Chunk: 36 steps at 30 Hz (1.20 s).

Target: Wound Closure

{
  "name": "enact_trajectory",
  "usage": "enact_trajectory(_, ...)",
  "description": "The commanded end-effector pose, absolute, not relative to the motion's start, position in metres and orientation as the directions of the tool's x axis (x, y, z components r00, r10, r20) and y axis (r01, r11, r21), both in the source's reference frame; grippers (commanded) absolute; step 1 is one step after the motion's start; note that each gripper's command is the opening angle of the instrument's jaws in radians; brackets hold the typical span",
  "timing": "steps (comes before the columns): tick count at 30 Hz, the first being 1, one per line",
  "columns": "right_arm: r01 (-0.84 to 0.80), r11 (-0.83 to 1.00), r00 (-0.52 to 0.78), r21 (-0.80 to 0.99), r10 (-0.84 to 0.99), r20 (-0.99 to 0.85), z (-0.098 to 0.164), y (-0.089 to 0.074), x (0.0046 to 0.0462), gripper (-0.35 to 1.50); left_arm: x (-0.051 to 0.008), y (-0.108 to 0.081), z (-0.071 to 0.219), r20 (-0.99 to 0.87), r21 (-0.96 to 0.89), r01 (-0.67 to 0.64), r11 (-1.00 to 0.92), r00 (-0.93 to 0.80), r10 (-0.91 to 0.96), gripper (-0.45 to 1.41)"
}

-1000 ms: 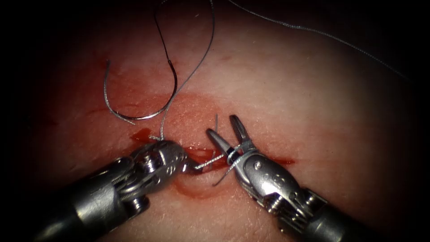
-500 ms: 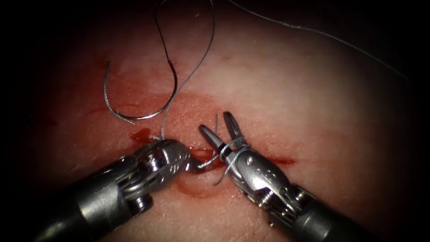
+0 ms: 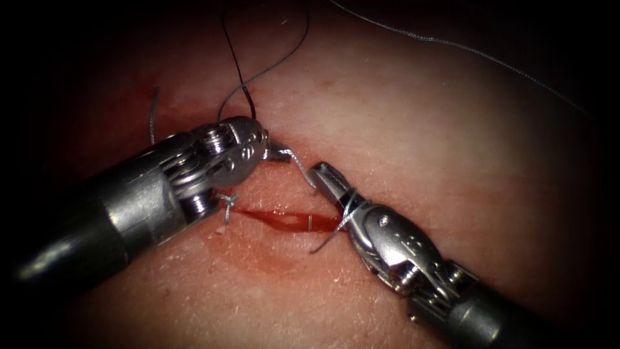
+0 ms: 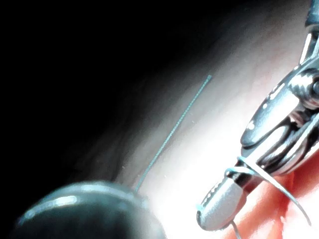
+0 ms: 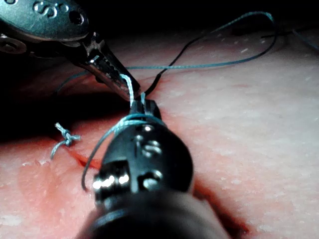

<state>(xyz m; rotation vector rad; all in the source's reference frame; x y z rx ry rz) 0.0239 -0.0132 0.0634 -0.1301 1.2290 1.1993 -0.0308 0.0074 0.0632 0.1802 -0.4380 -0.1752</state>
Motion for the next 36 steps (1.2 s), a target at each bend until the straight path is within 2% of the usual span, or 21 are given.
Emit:
enact_trajectory(1, -0.737, 0.464, -0.130, 0.492, 0.617, -0.776, 0.063, -0.012, 0.0245, -0.35, -0.0312, 0.009, 0.063, 0.394, 0.197, 0.146, 0.969, 0.894, -0.215, -0.45)
enact_trajectory(4, -0.691, 0.532, -0.101, 0.489, 0.598, -0.795, 0.063, -0.013, 0.0244, -0.35, -0.0324, 0.010, 0.064, 0.279, 0.150, 0.276, 0.949, 0.909, -0.309, -0.45)
enact_trajectory(7, -0.646, 0.598, -0.067, 0.475, 0.575, -0.816, 0.063, -0.013, 0.0238, -0.35, -0.0341, 0.011, 0.066, 0.194, 0.119, 0.333, 0.935, 0.916, -0.351, -0.45)
enact_trajectory(17, -0.506, 0.765, 0.089, 0.399, 0.507, -0.858, 0.063, -0.014, 0.0209, -0.35, -0.0379, 0.011, 0.073, 0.095, -0.012, 0.289, 0.957, 0.953, -0.287, -0.45)
enact_trajectory(19, -0.447, 0.808, 0.121, 0.385, 0.481, -0.869, 0.062, -0.014, 0.0203, -0.35, -0.0375, 0.012, 0.074, 0.073, -0.049, 0.280, 0.959, 0.958, -0.276, -0.45)
enact_trajectory(20, -0.368, 0.844, 0.131, 0.390, 0.462, -0.877, 0.062, -0.014, 0.0200, -0.35, -0.0368, 0.012, 0.074, 0.067, -0.063, 0.275, 0.959, 0.960, -0.271, -0.45)
enact_trajectory(23, -0.226, 0.893, 0.141, 0.389, 0.425, -0.894, 0.062, -0.015, 0.0204, -0.35, -0.0354, 0.013, 0.074, 0.050, -0.139, 0.255, 0.957, 0.967, -0.251, -0.45)
enact_trajectory(25, -0.218, 0.896, 0.142, 0.387, 0.421, -0.896, 0.062, -0.015, 0.0206, -0.35, -0.0355, 0.013, 0.074, 0.047, -0.152, 0.253, 0.956, 0.968, -0.248, -0.45)
enact_trajectory(30, -0.078, 0.952, 0.192, 0.295, 0.305, -0.933, 0.062, -0.014, 0.0199, -0.35, -0.0349, 0.013, 0.074, -0.005, -0.164, 0.248, 0.955, 0.968, -0.252, -0.45)
enact_trajectory(36, -0.016, 0.959, 0.185, 0.282, 0.280, -0.942, 0.062, -0.015, 0.0209, -0.35, -0.0350, 0.012, 0.075, -0.013, -0.204, 0.238, 0.950, 0.969, -0.246, -0.45)
